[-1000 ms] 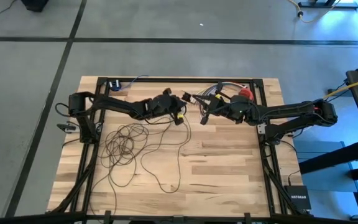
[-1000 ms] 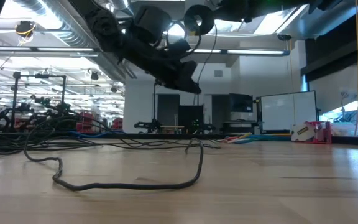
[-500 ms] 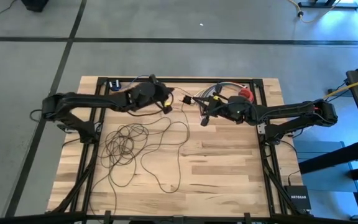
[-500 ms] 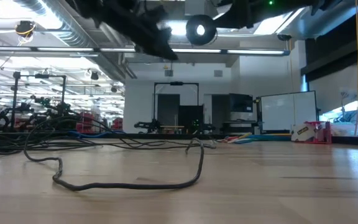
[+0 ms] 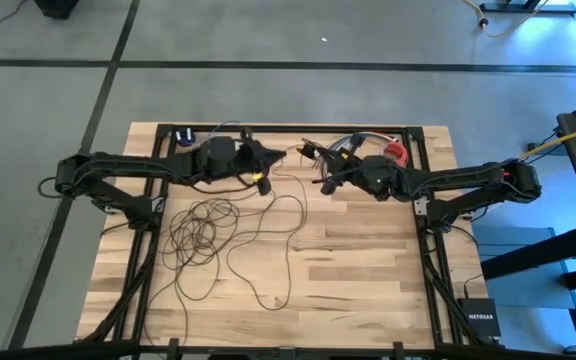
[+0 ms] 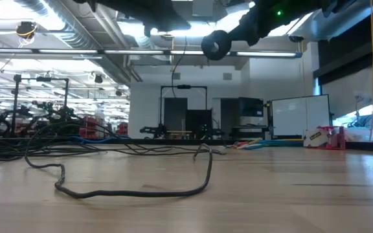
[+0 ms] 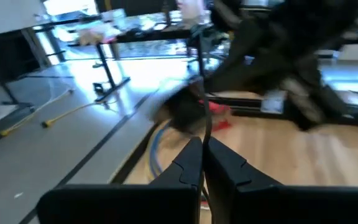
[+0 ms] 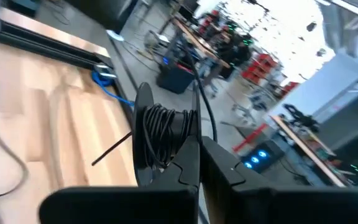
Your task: Coiling cords
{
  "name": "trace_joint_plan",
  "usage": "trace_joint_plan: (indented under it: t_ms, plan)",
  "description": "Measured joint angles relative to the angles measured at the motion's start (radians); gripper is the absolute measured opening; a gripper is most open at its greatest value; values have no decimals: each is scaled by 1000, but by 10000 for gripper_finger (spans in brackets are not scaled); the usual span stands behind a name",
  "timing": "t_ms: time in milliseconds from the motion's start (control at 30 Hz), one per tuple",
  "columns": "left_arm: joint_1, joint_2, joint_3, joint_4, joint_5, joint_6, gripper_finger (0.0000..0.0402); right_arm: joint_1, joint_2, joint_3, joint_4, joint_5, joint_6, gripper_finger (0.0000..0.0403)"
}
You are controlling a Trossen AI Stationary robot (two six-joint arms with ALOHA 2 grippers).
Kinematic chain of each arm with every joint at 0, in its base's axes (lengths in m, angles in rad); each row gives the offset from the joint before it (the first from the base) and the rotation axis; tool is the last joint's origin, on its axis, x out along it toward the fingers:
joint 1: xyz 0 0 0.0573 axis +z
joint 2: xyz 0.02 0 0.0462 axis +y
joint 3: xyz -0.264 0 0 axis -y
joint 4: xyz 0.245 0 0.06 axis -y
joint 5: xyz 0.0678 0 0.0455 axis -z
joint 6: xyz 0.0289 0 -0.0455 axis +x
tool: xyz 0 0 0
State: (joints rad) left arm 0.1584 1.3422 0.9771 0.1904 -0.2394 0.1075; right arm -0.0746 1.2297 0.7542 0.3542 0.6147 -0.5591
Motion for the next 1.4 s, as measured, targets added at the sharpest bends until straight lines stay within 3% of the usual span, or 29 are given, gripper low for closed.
trace_joint_plan:
  t_ms: [133, 333, 533, 833, 1000, 1233, 1400]
  plan:
    - [-29, 0, 0, 0, -60, 35, 2, 2, -1, 0, 2, -18, -3, 6]
    - [65, 0, 0, -46, -122, 7, 3, 3, -1, 0, 5, -148, 0, 6]
    - [137, 0, -5, -187, -116, -59, 4, 3, -1, 0, 84, -162, -14, 6]
    - [103, 0, -22, -228, -107, -84, 4, 2, -1, 0, 129, -93, -53, 6]
    - [104, 9, -22, -228, -40, -92, 2, 2, -2, 0, 215, -135, -53, 6]
    - [108, 10, -22, -234, -32, -90, 3, 2, -2, 0, 250, -147, -56, 6]
    - [124, 10, -23, -223, -7, -97, 3, 2, -2, 0, 308, -223, -53, 6]
